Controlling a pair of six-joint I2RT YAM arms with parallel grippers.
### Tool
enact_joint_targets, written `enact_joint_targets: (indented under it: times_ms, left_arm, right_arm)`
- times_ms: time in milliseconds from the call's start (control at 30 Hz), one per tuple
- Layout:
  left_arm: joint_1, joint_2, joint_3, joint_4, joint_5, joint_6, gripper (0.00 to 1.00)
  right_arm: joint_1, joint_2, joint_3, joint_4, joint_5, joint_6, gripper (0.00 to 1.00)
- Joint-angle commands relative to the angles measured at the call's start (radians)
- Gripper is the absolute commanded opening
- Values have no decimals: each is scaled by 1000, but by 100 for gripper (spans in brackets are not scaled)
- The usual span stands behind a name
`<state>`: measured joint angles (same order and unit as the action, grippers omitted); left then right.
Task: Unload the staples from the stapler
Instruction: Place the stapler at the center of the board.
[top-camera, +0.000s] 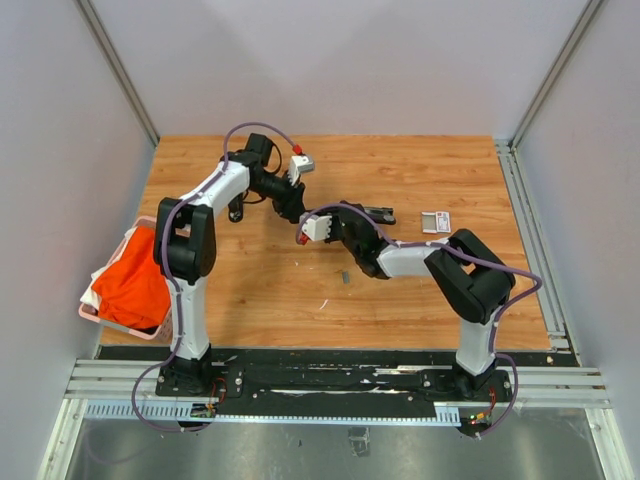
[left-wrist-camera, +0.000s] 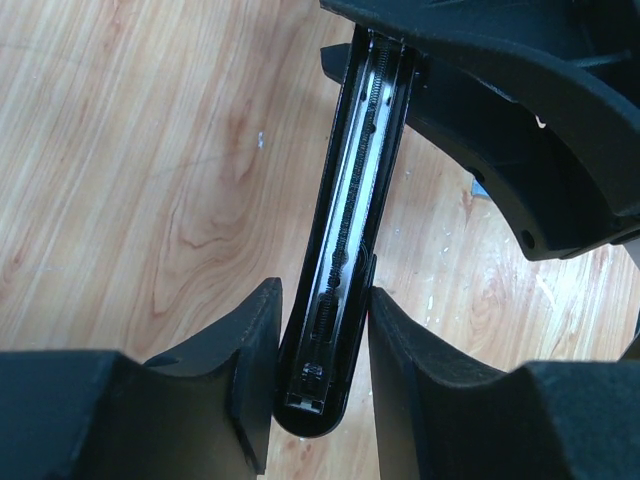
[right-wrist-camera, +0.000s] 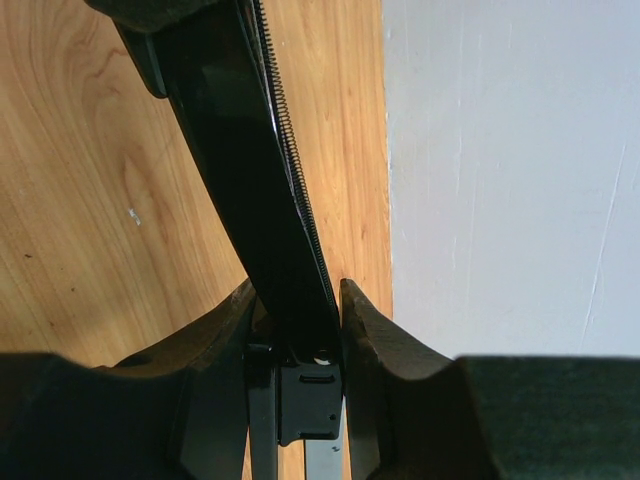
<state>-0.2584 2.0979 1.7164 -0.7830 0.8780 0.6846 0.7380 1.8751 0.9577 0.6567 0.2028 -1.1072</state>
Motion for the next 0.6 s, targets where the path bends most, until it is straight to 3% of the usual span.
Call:
enact_joint_targets:
  times_ms: [0, 333, 567]
  left_arm:
    - [-8, 20, 34, 10, -17, -6, 0]
    - [-16, 43, 41, 20, -63, -30, 0]
    - [-21, 45, 26, 44, -87, -41, 0]
  right_arm:
    - [27, 18, 9, 147, 44, 18, 13]
    - [48, 98, 10, 252, 114, 15, 23]
    - [56, 120, -9, 277, 112, 32, 44]
